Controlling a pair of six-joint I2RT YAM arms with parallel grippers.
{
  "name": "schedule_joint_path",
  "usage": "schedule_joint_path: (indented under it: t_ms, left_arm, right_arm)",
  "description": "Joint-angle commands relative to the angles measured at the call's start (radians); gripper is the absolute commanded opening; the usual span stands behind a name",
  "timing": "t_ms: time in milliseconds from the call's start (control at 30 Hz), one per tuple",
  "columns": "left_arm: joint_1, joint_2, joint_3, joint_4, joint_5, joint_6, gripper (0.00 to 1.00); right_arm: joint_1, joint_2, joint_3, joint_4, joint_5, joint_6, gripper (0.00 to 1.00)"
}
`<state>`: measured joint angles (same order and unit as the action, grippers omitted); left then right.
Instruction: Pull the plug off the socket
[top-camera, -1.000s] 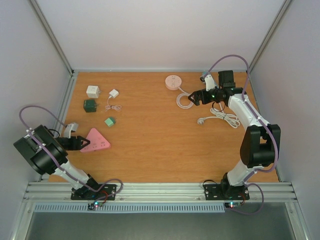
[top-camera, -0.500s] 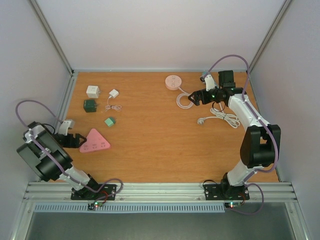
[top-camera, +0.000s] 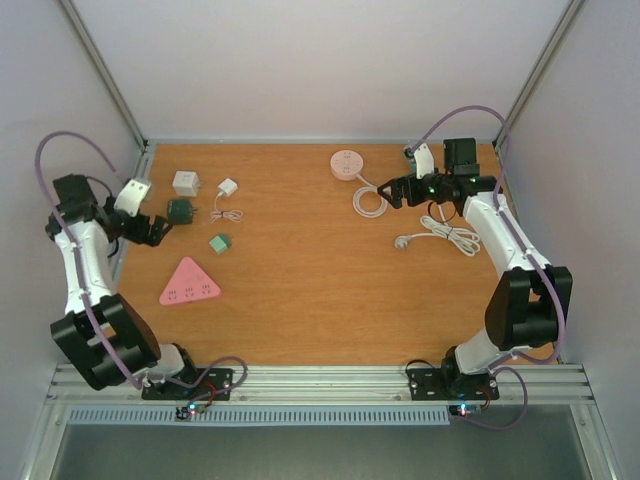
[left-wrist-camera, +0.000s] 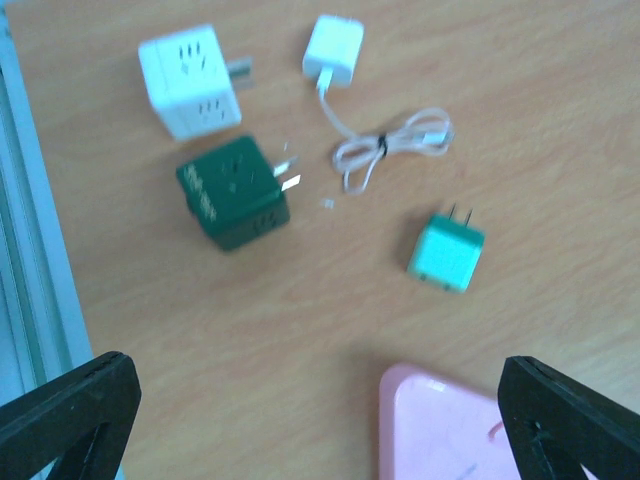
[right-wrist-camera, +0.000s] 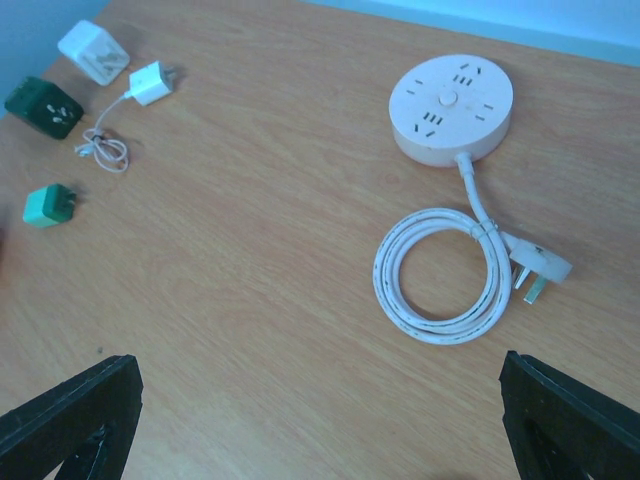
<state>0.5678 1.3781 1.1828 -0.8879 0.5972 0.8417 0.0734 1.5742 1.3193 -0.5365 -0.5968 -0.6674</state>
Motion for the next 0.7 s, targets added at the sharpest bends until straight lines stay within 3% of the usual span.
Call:
schedule_joint_path:
  t_ms: [0,333,533,667]
  left_arm:
    - [-0.126,-0.028,0.085,0.058,-0.047,-0.153,1.0]
    - [-0.504,-0.035,0.086,0.283,-0.226,-0.447,1.0]
    - [-0.666,-0.007,-0.003,0.422,-0.295,-0.567,1.0]
    - [-0.752,-0.039,-0.135,0.552,-0.423,-0.627,1.0]
  right_arm:
    - [0.006,-0.075,0.013,-0.01,-0.031,0.032,0.98]
    - [0.014,-0.181,-0.085,0.096,-0.064,0.165,0.99]
    - [0.057,-0.254,-0.27,0.256,-0.065,0.257,0.98]
    - [0.073,-0.271,-0.369,0.31,-0.047,0.261,0.99]
